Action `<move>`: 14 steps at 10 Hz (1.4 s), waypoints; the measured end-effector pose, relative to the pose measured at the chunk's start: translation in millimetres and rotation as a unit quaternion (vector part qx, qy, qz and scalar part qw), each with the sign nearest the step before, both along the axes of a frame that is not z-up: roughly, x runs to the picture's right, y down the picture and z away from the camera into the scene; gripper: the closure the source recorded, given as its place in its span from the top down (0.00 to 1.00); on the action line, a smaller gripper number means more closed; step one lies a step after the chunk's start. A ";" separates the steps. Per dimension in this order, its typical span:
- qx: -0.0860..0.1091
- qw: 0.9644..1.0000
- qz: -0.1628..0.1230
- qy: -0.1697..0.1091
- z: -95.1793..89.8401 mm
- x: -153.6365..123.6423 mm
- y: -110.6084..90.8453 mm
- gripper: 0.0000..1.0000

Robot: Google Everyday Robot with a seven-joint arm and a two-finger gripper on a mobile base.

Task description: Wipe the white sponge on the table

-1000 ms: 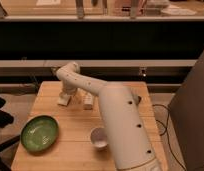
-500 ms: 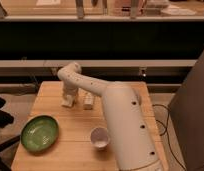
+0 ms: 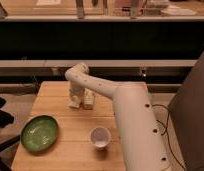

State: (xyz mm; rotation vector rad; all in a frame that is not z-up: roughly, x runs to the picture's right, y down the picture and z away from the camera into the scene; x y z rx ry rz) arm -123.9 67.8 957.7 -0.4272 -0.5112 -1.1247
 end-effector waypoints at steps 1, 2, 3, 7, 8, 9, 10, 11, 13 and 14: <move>0.000 1.000 0.004 0.003 -2.4 7.8 1.9 0.01; -0.001 1.000 0.009 0.005 -6.1 11.7 4.5 0.00; -0.001 1.000 0.013 0.006 -8.0 12.8 5.4 0.00; -0.008 0.999 0.030 0.011 -26.6 43.1 22.8 0.00; -0.008 0.999 0.032 0.010 -32.2 39.6 28.0 0.00; -0.009 0.999 0.032 0.008 -34.0 35.2 29.2 0.00; -0.010 0.999 0.031 0.007 -35.9 33.0 31.5 0.00; -0.011 0.999 0.032 0.008 -37.8 36.1 34.6 0.00; -0.016 0.999 0.036 0.010 -43.2 49.8 41.5 0.00; -0.018 0.999 0.037 0.011 -47.8 58.9 47.1 0.00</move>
